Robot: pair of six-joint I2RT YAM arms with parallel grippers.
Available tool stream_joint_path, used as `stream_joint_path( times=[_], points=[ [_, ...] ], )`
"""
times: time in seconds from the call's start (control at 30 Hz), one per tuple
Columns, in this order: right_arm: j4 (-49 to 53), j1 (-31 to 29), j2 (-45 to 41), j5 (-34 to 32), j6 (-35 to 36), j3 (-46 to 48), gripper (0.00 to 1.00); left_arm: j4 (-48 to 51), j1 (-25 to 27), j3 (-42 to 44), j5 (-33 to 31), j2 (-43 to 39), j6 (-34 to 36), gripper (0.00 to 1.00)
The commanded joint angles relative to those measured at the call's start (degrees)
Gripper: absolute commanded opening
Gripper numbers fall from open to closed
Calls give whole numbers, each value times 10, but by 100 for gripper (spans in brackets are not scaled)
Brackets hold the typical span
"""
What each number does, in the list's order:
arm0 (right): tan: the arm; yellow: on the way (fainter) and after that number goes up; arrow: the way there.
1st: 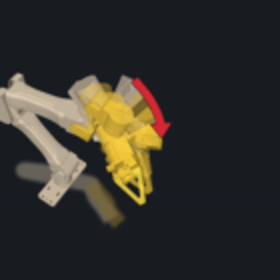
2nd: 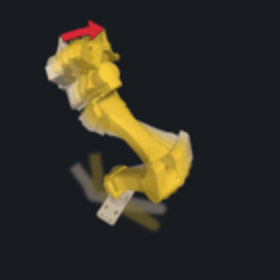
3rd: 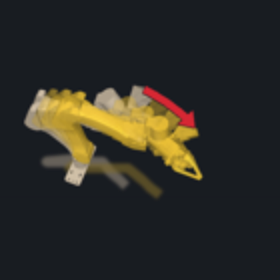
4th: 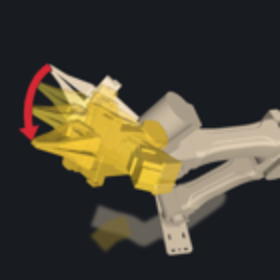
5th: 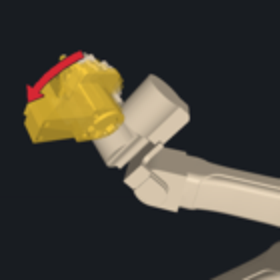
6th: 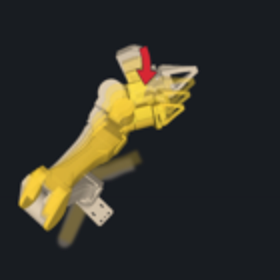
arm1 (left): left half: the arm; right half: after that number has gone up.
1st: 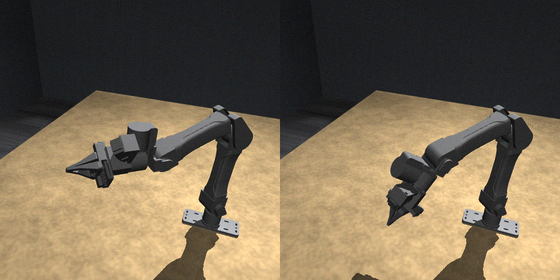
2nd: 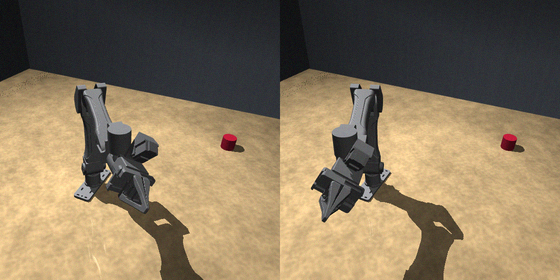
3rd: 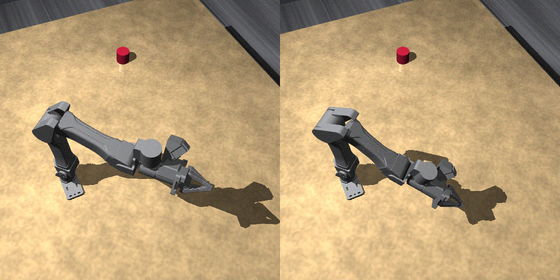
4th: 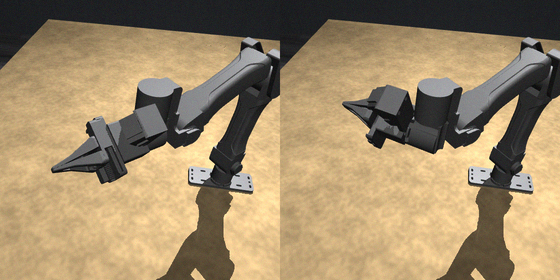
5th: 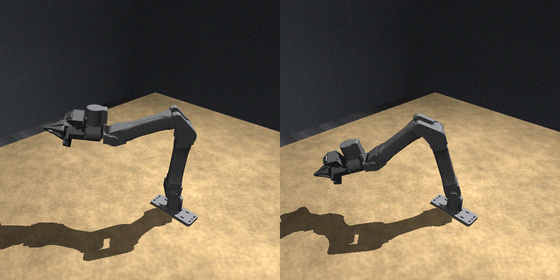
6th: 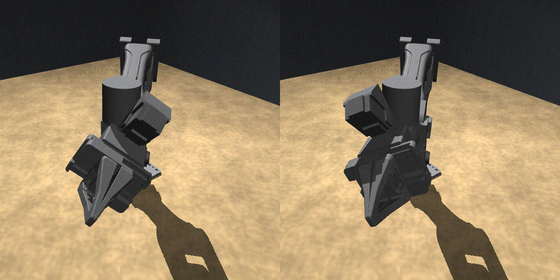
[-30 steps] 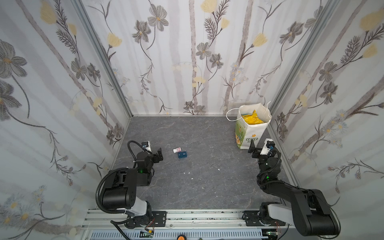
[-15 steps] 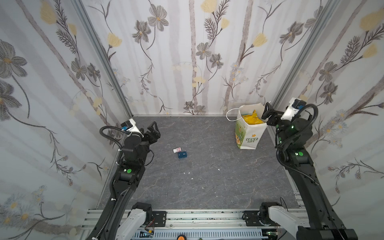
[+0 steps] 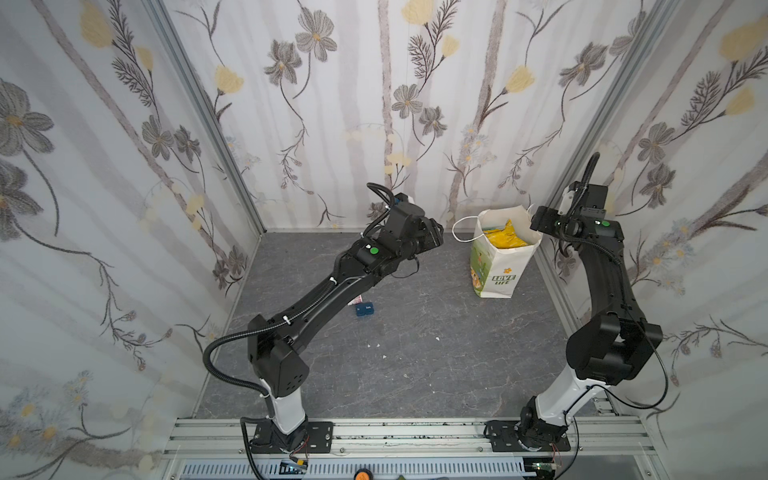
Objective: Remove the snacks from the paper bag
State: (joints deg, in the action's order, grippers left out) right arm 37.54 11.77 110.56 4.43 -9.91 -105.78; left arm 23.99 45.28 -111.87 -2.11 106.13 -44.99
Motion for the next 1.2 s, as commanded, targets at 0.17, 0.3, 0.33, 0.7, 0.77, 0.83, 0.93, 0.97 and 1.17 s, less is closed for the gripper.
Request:
stream_joint_path(
  times=[0.17,0.3,0.33,0.7,0.77,0.83,0.93,0.97,1.17],
  points=[
    [22,6,50,17,-2,-12,60,109,28,-277,-11,205,-1,69],
    [19,7,57,47,-5,0,32,134,30,-387,-7,287,-14,69],
    [18,7,55,59,-7,5,24,132,29,-406,-6,304,-18,69],
    [-65,-3,-69,139,-48,173,0,54,30,-423,-1,356,-29,67],
    [-74,-9,-95,146,-56,201,0,58,30,-423,-5,357,-26,67],
    [-87,-14,-120,156,-66,226,0,67,30,-423,-16,359,-22,66],
    [-97,-24,-155,154,-72,261,0,82,29,-429,-33,367,-9,64],
    [-99,-28,-163,153,-72,271,0,89,28,-437,-35,374,-5,62],
    [-109,-39,-184,144,-77,304,0,113,22,-462,-22,402,2,55]
  ],
)
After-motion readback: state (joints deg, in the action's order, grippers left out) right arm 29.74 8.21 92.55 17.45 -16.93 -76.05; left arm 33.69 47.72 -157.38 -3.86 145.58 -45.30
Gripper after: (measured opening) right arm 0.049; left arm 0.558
